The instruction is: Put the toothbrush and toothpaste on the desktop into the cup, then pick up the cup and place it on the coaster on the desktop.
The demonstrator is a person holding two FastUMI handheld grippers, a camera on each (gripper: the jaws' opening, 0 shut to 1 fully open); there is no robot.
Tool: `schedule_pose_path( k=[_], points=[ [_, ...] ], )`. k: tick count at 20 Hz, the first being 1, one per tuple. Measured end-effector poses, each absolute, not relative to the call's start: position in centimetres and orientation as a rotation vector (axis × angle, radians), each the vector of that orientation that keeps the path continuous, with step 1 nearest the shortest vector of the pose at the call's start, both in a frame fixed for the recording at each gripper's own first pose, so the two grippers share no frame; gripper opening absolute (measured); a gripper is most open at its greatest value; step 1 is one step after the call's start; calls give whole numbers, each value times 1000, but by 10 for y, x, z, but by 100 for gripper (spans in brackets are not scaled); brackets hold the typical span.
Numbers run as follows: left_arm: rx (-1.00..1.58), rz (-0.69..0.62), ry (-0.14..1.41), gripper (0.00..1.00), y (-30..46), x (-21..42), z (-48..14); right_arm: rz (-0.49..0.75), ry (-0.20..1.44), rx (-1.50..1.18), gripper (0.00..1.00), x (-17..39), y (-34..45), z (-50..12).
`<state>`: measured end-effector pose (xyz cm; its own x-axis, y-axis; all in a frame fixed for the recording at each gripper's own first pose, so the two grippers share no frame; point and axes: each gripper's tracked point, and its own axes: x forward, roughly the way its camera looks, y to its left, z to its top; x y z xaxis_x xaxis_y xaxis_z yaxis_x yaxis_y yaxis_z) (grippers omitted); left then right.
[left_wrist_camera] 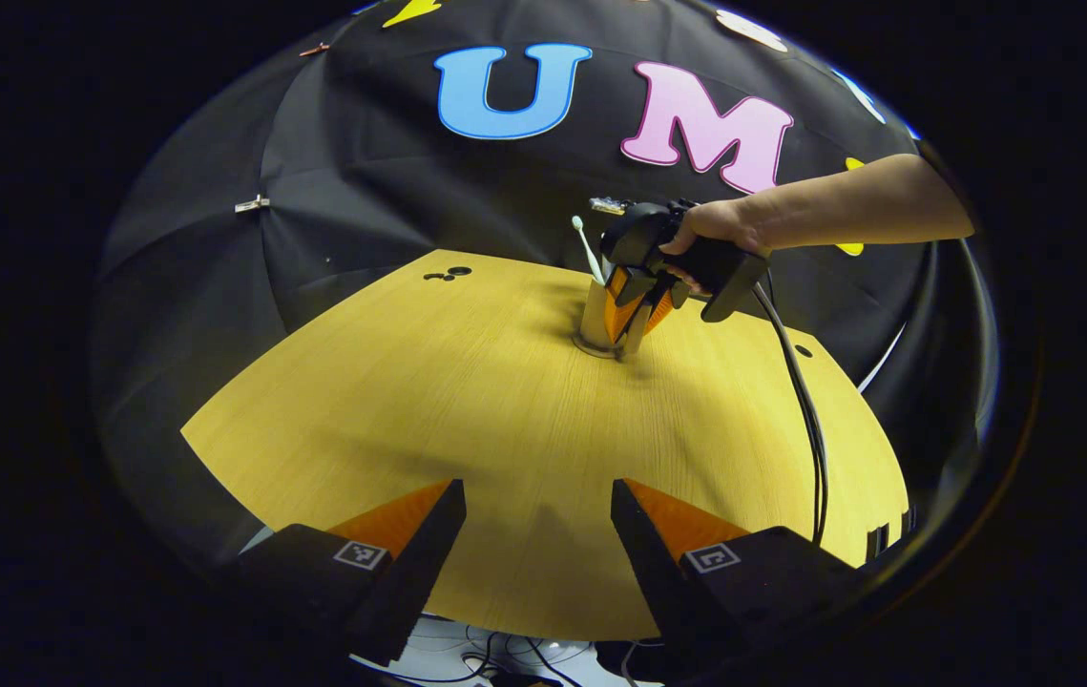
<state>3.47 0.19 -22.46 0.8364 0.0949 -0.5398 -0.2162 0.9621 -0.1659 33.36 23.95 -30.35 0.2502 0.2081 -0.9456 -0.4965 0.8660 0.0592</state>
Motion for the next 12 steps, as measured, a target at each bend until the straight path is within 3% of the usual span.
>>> schedule_pose_path(
  k=[1, 5, 12],
  points=[
    [-226, 165, 559, 97, 1, 34, -225, 488, 1215, -260, 40, 335, 240, -298],
    [-225, 155, 546, 97, -2, 38, -216, 485, 1103, -245, 99, 347, 237, -273],
    [-193, 98, 490, 97, -11, 63, -184, 439, 884, -170, 100, 339, 191, -201]
  ],
)
